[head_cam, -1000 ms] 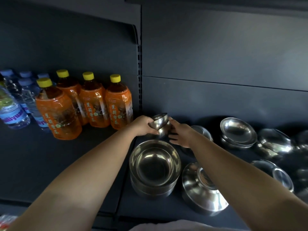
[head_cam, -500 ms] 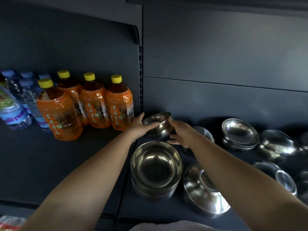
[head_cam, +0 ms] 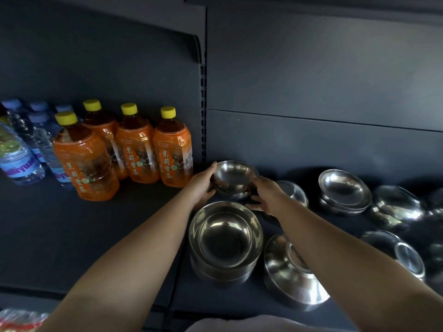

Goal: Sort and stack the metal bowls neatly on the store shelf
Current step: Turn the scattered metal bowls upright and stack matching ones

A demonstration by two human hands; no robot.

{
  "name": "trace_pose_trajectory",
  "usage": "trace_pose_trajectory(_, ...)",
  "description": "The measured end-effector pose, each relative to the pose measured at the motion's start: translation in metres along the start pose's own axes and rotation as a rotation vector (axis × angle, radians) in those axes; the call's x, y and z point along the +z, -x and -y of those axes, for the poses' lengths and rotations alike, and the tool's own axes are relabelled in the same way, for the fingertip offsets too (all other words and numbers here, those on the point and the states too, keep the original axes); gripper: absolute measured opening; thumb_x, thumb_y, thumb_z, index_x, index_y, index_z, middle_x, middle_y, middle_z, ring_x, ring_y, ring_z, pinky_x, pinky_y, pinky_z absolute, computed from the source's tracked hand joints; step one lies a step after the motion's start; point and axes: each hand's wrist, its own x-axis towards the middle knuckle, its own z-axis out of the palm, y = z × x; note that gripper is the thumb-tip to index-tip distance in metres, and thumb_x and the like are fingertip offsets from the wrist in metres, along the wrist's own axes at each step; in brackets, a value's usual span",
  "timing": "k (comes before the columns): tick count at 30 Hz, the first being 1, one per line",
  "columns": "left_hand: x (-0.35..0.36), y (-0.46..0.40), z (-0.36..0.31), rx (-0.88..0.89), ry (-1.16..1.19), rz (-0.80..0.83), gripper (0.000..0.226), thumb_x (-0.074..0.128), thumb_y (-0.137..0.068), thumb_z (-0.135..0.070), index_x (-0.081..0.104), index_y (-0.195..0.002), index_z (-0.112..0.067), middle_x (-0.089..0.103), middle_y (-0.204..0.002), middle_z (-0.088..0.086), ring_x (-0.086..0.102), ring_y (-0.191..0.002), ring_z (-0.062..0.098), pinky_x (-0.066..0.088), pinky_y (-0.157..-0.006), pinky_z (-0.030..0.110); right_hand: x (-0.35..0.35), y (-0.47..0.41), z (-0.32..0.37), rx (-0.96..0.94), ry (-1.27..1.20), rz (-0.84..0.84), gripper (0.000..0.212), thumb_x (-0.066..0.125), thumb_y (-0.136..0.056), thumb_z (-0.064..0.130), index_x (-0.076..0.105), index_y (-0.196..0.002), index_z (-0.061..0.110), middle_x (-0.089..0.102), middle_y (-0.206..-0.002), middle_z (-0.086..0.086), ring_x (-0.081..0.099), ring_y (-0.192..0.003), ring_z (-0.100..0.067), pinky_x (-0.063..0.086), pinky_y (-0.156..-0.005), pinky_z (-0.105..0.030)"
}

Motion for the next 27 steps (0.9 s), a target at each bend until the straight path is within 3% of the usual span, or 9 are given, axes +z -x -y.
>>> trace_pose_trajectory(5,-0.006,0.0,0.001,0.032,-0.012,-0.027,0.052,0.049,-0.094,-0.036,0.038,-0.138,-0.013,0.037,-0.147,0.01,0.034,-0.136,0.025,0.032,-0.111,0.038,0.001,0.0,0.002,0.0,0.026,0.024,0.038,0.053,-0.094,0.035,0.05,-0.127,0.016,0.045,-0.12,-0.004,0.044,-0.111,-0.023,0.05,-0.082,-0.043)
trace_pose_trajectory(8,-0.006,0.003,0.001,0.057,-0.028,-0.037,0.051,0.044,-0.096,-0.037,0.036,-0.139,-0.012,0.038,-0.147,0.01,0.034,-0.136,0.024,0.029,-0.112,0.036,0.001,-0.002,0.003,-0.031,0.093,0.009,0.036,0.053,-0.093,0.038,0.053,-0.122,0.016,0.048,-0.118,-0.001,0.045,-0.115,-0.02,0.045,-0.086,-0.039)
trace_pose_trajectory(13,-0.002,0.003,0.007,0.13,-0.201,-0.022,0.047,0.032,-0.1,-0.035,0.037,-0.138,-0.008,0.039,-0.145,0.013,0.034,-0.135,0.025,0.026,-0.114,0.036,-0.002,-0.008,-0.001,-0.117,0.186,-0.007,0.037,0.047,-0.097,0.035,0.052,-0.129,0.018,0.05,-0.115,0.001,0.045,-0.107,-0.018,0.042,-0.093,-0.037)
trace_pose_trajectory(19,-0.003,0.012,0.008,0.108,-0.358,-0.052,0.048,0.026,-0.101,-0.029,0.022,-0.147,-0.013,0.027,-0.151,0.014,0.028,-0.138,0.028,0.026,-0.114,0.043,-0.005,-0.01,-0.008,-0.126,0.155,-0.012,0.035,0.051,-0.096,0.029,0.052,-0.13,0.023,0.052,-0.123,0.0,0.046,-0.113,-0.019,0.043,-0.088,-0.037)
trace_pose_trajectory(21,-0.003,0.012,0.009,0.072,-0.271,-0.056,0.05,0.024,-0.101,-0.032,0.022,-0.147,-0.014,0.028,-0.151,0.013,0.03,-0.137,0.028,0.029,-0.112,0.043,-0.005,-0.011,-0.008,-0.123,0.122,-0.011,0.034,0.051,-0.096,0.027,0.053,-0.13,0.023,0.052,-0.122,0.0,0.046,-0.11,-0.019,0.044,-0.088,-0.036)
trace_pose_trajectory(25,-0.006,0.007,0.015,0.058,-0.15,-0.186,0.055,0.039,-0.096,-0.004,0.017,-0.147,-0.006,0.021,-0.153,0.015,0.027,-0.139,0.028,0.027,-0.11,0.034,-0.004,-0.011,-0.012,-0.145,0.102,-0.004,0.034,0.05,-0.097,0.025,0.051,-0.131,0.027,0.053,-0.118,0.003,0.047,-0.107,-0.017,0.044,-0.085,-0.034)
trace_pose_trajectory(27,-0.007,0.006,0.014,0.098,-0.171,-0.138,0.059,0.043,-0.094,-0.001,0.017,-0.147,-0.006,0.022,-0.153,0.015,0.028,-0.138,0.028,0.028,-0.11,0.033,-0.003,-0.011,-0.012,-0.144,0.097,-0.003,0.033,0.048,-0.097,0.024,0.051,-0.13,0.027,0.054,-0.116,0.003,0.048,-0.107,-0.016,0.044,-0.084,-0.033)
